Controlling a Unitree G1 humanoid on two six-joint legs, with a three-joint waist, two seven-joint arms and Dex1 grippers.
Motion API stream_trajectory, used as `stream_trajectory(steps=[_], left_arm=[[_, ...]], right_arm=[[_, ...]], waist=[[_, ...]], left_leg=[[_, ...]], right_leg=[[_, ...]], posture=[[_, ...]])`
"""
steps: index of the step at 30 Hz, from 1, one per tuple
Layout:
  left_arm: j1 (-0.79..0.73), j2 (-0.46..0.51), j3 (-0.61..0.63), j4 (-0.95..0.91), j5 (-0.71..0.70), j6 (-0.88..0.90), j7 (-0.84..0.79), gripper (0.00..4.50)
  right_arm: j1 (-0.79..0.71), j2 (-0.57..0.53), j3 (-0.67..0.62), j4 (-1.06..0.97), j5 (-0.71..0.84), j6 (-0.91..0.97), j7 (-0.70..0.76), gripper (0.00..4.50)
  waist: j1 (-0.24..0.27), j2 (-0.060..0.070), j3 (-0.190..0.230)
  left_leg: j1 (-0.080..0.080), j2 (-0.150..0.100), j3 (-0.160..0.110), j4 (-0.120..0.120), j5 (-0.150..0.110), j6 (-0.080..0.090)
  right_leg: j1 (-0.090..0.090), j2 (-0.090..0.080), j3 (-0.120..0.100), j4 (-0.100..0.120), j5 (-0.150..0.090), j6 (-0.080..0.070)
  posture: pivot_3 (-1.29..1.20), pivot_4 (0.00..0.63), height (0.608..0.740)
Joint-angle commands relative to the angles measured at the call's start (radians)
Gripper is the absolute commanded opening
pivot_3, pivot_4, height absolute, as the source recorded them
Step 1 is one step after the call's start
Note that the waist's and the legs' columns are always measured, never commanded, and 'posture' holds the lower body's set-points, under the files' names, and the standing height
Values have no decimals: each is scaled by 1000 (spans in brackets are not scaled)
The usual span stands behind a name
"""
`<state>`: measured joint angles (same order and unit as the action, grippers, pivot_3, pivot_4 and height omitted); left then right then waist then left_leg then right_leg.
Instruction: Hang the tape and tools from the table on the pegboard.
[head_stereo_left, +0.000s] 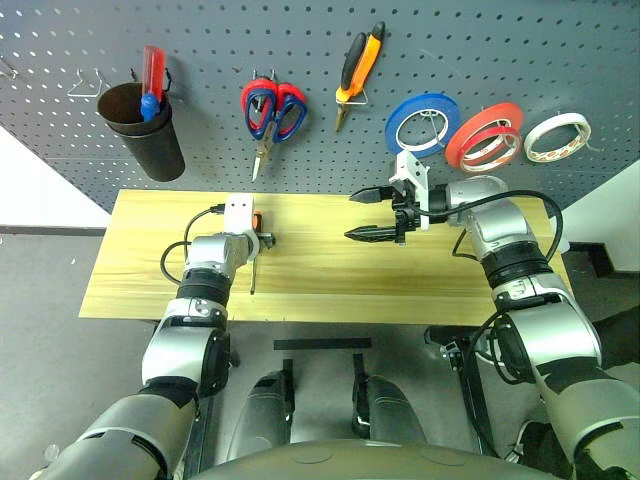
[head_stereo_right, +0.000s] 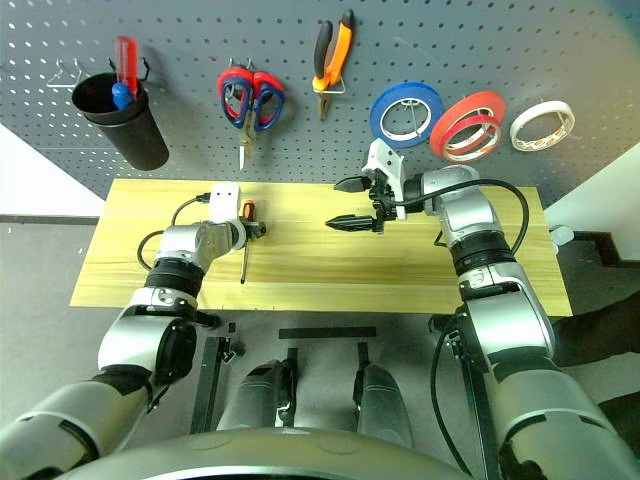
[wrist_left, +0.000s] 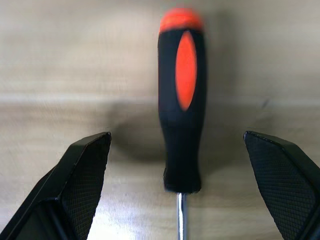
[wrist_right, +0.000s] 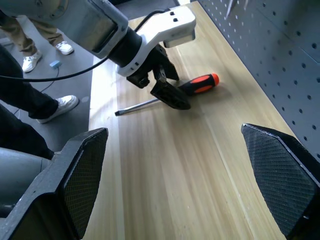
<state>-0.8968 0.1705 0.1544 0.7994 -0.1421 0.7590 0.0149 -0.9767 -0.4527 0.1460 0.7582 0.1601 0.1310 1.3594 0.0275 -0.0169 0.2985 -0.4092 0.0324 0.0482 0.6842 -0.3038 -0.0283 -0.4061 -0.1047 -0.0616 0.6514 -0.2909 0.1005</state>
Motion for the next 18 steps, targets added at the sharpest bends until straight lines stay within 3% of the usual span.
stream_trajectory(steps=[1, 4, 14, 18], left_arm=[[-3, -6, 24, 10, -7, 8, 23, 4477], [2, -8, 35, 30, -5, -9, 31, 3855], [8, -11, 66, 16, -13, -1, 52, 651], [11, -3, 72, -9, -16, 11, 48, 514]], right_arm=[[1, -15, -27, -49, 13, 1, -3, 4500], [14, -26, -34, -66, 16, 7, -4, 4500], [42, -70, -40, -126, 28, 44, 20, 4500], [35, -81, -47, -131, 38, 58, 29, 4500]], waist=[[-5, 0, 0], [-15, 0, 0], [-16, 0, 0], [-16, 0, 0]], left_leg=[[0, 0, 0, 0, 0, 0], [0, 0, 0, 0, 0, 0], [0, 0, 0, 1, 1, -1], [0, 0, 0, 1, 1, -1]], right_leg=[[0, 0, 0, 0, 0, 0], [0, -1, 0, 0, 0, 0], [0, -1, 0, 0, 0, 0], [0, -1, -1, 0, 0, 0]], posture=[[52, 318, 732], [45, 317, 732], [40, 307, 732], [42, 293, 732]])
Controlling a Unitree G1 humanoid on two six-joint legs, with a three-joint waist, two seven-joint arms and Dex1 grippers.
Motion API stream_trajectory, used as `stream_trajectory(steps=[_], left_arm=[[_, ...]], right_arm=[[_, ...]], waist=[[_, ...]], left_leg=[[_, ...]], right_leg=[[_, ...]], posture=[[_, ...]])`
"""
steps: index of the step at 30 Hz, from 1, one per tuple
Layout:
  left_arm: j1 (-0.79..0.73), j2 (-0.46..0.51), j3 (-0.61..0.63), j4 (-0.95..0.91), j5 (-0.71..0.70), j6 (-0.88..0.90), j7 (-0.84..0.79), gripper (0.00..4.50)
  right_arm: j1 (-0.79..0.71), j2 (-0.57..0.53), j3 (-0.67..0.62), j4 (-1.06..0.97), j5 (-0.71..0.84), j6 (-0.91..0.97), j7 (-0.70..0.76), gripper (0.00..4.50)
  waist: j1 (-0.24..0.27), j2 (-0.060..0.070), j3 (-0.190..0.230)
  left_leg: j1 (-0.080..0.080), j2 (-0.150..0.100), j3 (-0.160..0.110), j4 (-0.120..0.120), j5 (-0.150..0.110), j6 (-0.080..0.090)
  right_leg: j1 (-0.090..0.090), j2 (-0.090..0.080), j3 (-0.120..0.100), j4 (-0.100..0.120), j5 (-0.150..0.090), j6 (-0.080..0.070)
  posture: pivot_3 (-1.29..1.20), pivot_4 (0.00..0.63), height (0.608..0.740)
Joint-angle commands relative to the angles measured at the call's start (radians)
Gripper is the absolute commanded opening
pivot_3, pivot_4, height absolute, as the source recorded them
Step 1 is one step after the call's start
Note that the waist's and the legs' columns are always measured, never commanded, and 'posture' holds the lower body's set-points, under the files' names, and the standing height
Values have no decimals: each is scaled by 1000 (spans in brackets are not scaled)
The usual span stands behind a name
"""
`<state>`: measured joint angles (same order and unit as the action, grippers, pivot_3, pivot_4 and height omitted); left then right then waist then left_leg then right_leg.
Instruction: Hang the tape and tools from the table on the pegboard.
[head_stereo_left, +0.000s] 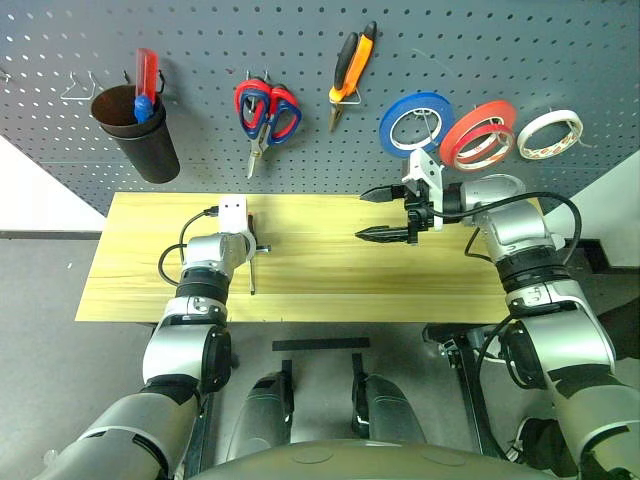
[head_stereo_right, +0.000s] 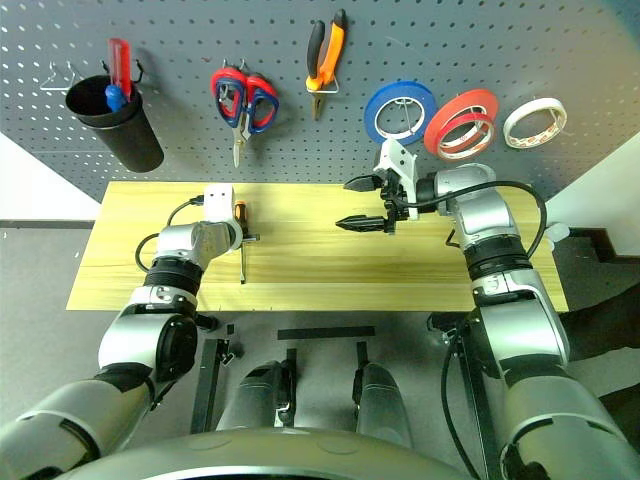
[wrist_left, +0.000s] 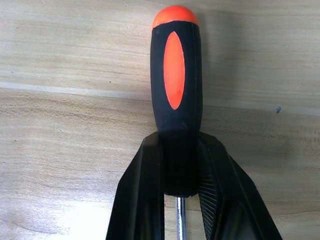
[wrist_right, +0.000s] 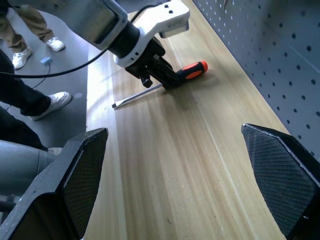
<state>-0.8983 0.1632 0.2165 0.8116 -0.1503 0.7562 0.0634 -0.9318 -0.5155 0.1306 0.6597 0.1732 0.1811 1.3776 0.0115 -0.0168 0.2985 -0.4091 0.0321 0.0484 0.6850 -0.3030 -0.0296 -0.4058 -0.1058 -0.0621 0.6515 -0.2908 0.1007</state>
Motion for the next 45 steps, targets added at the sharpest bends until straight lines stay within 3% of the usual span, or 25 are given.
stream_trajectory(steps=[1, 5, 12, 19, 26, 37, 45], left_arm=[[15, 5, 9, -28, -9, 18, -3, 514], [87, 15, -33, -230, -9, 112, -37, 514], [344, 120, -204, -841, -5, 231, -181, 514], [544, 184, -153, -1191, -77, 130, -296, 514], [584, 191, -70, -1276, -114, -54, -360, 514], [514, 187, 21, -1349, -161, -145, -366, 514], [431, 241, 99, -1280, -197, -301, -420, 514]], right_arm=[[-11, -20, -33, -34, 27, 10, 13, 4500], [-5, -35, -44, -69, 43, 27, 29, 4500], [15, -58, -90, -199, 125, 128, 47, 4500], [48, -80, -133, -304, 201, 231, 30, 4500], [20, -74, -173, -348, 270, 286, -5, 4500], [-58, -78, -206, -361, 347, 314, -12, 4500], [-89, -77, -223, -336, 381, 335, -23, 4500]], waist=[[0, 0, 0], [-1, 0, 0], [0, 0, -2], [13, -2, -10], [29, -2, -33], [31, -3, -87], [32, -4, -115]], left_leg=[[0, 0, 0, 0, 0, 0], [0, 0, 0, -1, 0, 0], [-2, 0, -1, -2, 1, -1], [-3, 0, -1, 1, 2, -4], [-2, 0, -1, 0, 2, -4], [-2, 0, 0, 0, 2, -4], [-1, 0, 0, 0, 2, -4]], right_leg=[[0, 0, 0, 0, 0, 0], [0, 0, 0, 0, 0, 0], [-2, 0, -1, 0, 0, 0], [-1, -1, -1, -1, 0, 0], [-2, 0, -1, -1, 0, 0], [-1, 0, -1, -1, 0, 0], [0, 1, -1, -1, 0, 0]], posture=[[42, 293, 732], [49, 264, 732], [67, 211, 732], [87, 163, 732], [107, 120, 732], [136, 71, 732], [147, 61, 732]])
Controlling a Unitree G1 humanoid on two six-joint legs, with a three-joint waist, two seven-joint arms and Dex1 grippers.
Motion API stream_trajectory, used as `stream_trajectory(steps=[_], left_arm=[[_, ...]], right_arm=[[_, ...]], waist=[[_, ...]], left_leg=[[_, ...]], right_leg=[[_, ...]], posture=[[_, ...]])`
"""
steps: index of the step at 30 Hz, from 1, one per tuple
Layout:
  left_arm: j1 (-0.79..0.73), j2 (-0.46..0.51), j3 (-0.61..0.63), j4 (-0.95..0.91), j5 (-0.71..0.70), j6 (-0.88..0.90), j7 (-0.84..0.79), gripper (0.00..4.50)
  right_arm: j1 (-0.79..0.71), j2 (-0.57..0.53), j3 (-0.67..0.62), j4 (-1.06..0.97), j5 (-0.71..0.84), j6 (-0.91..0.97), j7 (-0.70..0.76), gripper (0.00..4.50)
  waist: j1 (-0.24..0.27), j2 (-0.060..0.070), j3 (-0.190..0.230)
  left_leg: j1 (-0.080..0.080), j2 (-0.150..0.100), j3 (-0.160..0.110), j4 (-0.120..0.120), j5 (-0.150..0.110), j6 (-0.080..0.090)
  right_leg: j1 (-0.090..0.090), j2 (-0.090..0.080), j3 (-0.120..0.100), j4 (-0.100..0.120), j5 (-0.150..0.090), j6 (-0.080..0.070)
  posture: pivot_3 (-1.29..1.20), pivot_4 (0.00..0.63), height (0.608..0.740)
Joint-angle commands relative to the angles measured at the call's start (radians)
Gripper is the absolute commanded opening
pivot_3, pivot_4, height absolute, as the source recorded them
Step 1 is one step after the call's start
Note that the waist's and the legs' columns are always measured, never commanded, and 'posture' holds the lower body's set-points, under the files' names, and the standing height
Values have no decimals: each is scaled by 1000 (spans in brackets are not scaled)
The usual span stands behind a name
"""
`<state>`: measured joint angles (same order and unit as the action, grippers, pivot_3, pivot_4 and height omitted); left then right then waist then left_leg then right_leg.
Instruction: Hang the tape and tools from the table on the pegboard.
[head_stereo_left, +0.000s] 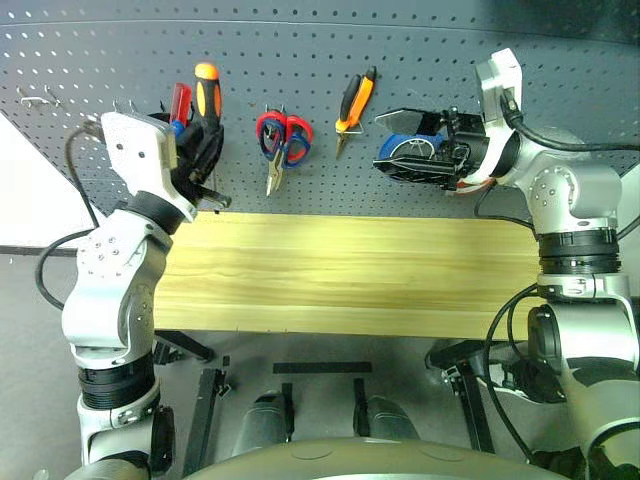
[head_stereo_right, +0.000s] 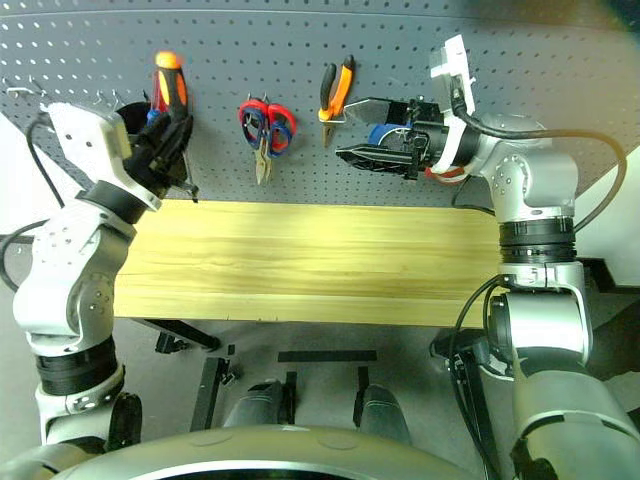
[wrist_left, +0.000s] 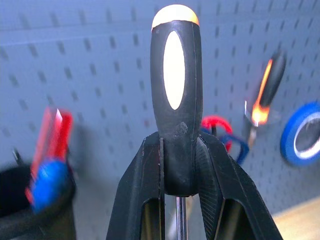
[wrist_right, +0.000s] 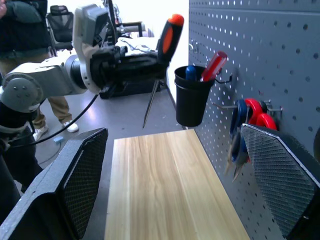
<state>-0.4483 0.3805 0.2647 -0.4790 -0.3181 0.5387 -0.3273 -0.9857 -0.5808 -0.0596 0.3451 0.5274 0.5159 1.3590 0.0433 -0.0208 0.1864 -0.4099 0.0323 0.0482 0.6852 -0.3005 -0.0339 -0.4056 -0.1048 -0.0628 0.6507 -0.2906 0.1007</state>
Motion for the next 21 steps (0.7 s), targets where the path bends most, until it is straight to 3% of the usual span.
stream_trajectory(steps=[1, 21], left_arm=[[-37, 28, 59, 25, -46, -110, -47, 514], [-362, 219, 101, 610, 18, -482, -89, 514]], right_arm=[[-37, -12, -33, -20, 27, 0, -5, 4500], [-43, -16, -38, -24, 48, 28, -28, 4500]], waist=[[0, 0, -5], [-2, -1, -14]], left_leg=[[0, 0, 0, 0, 0, 0], [0, 0, 0, 0, 0, 0]], right_leg=[[0, 0, 0, 0, 0, 0], [0, 1, 0, 3, 0, 0]], posture=[[149, 60, 732], [126, 83, 732]])
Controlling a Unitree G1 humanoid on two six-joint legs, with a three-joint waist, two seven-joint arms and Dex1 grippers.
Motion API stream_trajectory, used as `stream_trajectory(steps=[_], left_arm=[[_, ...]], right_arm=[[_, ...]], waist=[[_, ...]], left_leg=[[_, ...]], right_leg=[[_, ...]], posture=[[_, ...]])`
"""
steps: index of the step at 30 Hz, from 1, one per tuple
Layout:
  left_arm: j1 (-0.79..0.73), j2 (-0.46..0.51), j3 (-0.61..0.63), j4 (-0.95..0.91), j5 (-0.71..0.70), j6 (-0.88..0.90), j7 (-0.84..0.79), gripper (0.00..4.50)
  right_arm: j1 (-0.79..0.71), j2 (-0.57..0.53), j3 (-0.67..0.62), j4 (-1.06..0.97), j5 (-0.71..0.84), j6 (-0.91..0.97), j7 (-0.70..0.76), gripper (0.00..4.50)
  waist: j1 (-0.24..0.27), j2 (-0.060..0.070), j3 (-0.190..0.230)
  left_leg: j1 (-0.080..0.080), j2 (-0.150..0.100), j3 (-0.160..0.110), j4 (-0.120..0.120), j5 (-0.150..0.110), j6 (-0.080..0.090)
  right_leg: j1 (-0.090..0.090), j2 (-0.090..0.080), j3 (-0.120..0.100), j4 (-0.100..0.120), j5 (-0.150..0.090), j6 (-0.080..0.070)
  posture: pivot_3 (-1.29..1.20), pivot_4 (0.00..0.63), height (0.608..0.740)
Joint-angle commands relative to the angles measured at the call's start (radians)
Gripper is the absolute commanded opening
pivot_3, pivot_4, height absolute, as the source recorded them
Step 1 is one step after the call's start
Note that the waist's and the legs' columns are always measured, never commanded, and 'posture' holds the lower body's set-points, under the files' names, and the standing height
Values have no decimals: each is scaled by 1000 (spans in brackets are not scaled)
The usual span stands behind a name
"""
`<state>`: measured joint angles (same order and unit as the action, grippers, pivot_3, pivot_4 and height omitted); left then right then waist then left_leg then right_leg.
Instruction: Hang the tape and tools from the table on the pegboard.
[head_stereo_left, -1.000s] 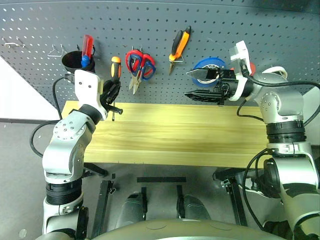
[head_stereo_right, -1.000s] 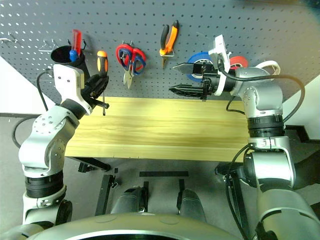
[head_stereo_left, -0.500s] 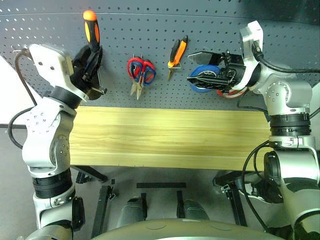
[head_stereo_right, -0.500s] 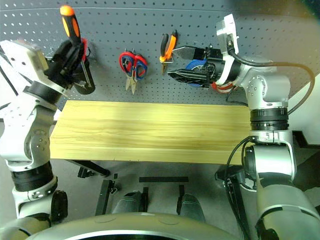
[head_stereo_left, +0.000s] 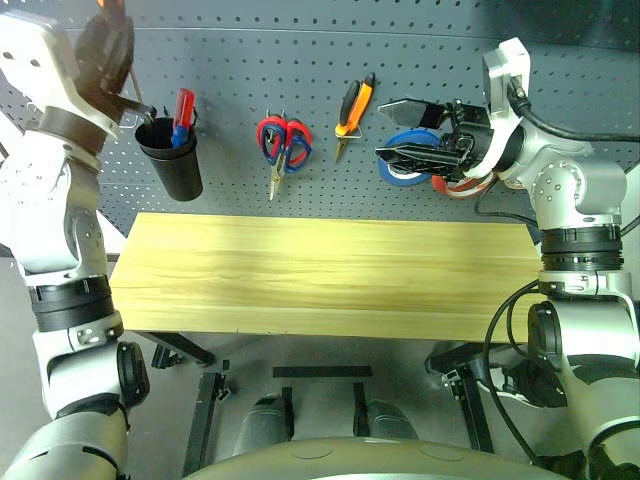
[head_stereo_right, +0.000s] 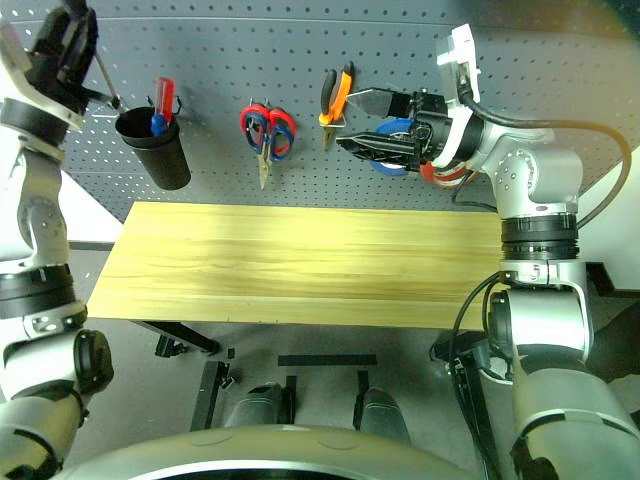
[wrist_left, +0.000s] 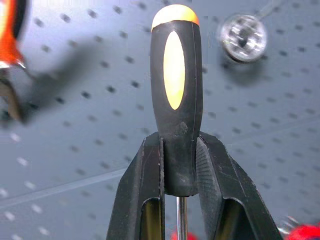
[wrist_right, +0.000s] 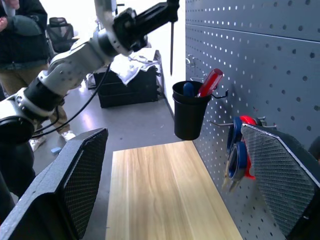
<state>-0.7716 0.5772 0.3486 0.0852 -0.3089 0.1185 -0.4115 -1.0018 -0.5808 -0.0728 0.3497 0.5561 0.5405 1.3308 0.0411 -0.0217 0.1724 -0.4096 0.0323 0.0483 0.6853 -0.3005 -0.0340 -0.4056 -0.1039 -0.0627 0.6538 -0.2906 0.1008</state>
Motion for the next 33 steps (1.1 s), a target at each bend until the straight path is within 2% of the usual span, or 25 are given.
stream_trajectory(steps=[1, 7, 12, 19, 26, 30, 33], left_arm=[[-52, 28, 19, 92, 14, -86, -6, 514], [-143, 15, 5, 353, 21, -217, -28, 514], [-200, -14, -16, 488, 36, -292, -30, 514], [-164, -52, -30, 590, 55, -334, -26, 514], [-103, -54, -30, 547, 65, -333, 10, 2860], [-67, -35, -32, 433, 30, -318, -53, 4206], [-29, -16, -17, 316, -33, -248, -109, 4206]], right_arm=[[-26, -18, -25, -31, 19, 4, 1, 4500], [-22, -28, -20, -38, 11, 6, 5, 4500], [-17, -34, -15, -51, 6, 5, 3, 4500], [-4, -53, -14, -75, 4, 8, -5, 4500], [13, -66, -15, -95, 6, 11, -12, 4500], [11, -73, -16, -97, 6, 13, -12, 4500], [11, -77, -16, -95, 5, 15, -12, 4500]], waist=[[0, 0, 0], [-1, 0, 0], [0, 0, 0], [-6, 0, 0], [-4, 0, 0], [-4, 0, 0], [-4, 0, 0]], left_leg=[[0, 0, 0, 0, 0, 0], [0, 0, 0, 1, 0, 0], [0, 0, 0, 1, 0, 0], [0, 0, 0, 1, 0, 0], [0, 0, 0, 1, 0, 0], [0, 0, 0, 2, 0, 0], [0, 0, 0, 2, 0, 0]], right_leg=[[0, 0, 0, 0, 0, 0], [0, 0, 0, 1, 0, 0], [0, 0, 0, 1, 0, 0], [-1, 0, 0, 2, 0, 0], [-1, 0, 0, 3, 0, 0], [-1, 0, 0, 4, 0, 0], [-1, 0, 0, 4, 0, 0]], posture=[[126, 85, 732], [123, 85, 732], [112, 85, 732], [93, 85, 732], [85, 86, 732], [85, 86, 732], [89, 83, 732]])
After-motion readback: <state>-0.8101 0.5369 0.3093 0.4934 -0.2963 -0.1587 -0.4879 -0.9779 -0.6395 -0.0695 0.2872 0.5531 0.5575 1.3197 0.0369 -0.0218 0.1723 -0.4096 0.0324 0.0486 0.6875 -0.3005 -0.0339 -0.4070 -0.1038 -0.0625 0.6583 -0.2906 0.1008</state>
